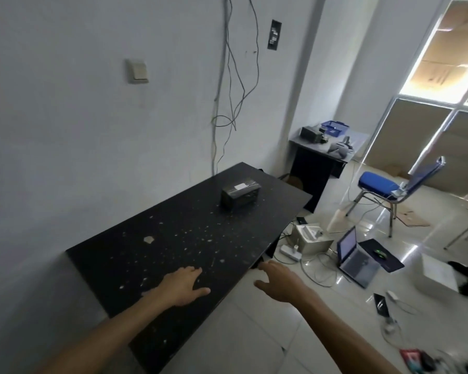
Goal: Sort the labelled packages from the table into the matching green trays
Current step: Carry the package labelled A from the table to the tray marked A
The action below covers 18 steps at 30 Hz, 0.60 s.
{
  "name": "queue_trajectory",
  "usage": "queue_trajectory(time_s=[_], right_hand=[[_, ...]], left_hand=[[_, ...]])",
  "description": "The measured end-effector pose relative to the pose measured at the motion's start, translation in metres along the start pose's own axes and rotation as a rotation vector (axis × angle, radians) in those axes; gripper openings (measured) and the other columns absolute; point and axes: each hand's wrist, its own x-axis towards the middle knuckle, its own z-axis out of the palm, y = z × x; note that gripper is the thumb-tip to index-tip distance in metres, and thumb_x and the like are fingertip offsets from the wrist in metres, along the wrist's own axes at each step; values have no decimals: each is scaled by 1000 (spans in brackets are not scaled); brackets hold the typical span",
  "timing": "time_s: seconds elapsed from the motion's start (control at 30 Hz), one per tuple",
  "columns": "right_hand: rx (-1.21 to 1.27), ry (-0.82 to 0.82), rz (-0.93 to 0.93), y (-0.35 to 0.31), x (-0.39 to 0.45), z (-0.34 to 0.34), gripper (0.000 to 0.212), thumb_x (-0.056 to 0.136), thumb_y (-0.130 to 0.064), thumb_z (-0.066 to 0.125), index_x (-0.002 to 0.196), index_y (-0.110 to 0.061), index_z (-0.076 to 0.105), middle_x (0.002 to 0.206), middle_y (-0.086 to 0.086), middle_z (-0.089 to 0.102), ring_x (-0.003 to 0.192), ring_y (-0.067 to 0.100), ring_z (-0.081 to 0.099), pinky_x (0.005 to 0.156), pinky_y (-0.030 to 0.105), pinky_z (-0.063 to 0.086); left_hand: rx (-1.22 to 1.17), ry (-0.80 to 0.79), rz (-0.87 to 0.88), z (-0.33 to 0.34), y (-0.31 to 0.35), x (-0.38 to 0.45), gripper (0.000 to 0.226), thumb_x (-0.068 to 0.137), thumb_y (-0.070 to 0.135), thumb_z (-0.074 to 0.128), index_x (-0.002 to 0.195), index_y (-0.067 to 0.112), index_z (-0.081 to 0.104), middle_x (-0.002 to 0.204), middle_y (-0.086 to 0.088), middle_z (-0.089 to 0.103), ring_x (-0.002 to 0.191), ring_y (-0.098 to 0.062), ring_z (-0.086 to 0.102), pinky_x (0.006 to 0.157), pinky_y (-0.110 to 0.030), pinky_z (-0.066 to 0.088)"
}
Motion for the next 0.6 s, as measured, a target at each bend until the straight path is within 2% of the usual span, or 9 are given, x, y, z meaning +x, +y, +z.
queue_trajectory(time_s=[0.1, 0.23, 0.43, 0.6], right_hand=[[24, 0, 31, 36, 51, -12, 52, 90, -52, 59, 137, -32, 51, 140, -2, 57, 126, 19, 55, 99, 34, 47], [56, -52, 68, 76, 128, -37, 49, 91, -50, 58, 135, -30, 54, 137, -3, 59, 123, 18, 57, 99, 34, 49], [125, -64, 53, 106, 230, -84, 29, 93, -39, 59, 114, -21, 65, 106, -4, 65, 92, 11, 64, 86, 34, 58], [86, -70, 27, 124, 312, -108, 31, 94, -38, 57, 113, -15, 64, 108, 3, 65, 94, 19, 66, 87, 38, 57]], left_hand=[[47, -22, 56, -21, 12, 69, 86, 87, 72, 43, 155, 25, 22, 162, -2, 24, 146, -21, 26, 115, -43, 28], [-76, 13, 28, -60, 27, 159, 87, 85, 75, 42, 154, 25, 26, 161, 0, 27, 145, -20, 29, 114, -44, 29], [-192, 53, -33, -103, 44, 260, 85, 85, 76, 41, 152, 24, 31, 157, -2, 35, 139, -22, 40, 110, -45, 36], [-197, 75, -93, -121, 52, 327, 79, 88, 71, 44, 150, 23, 34, 154, -4, 38, 136, -23, 43, 106, -44, 41]])
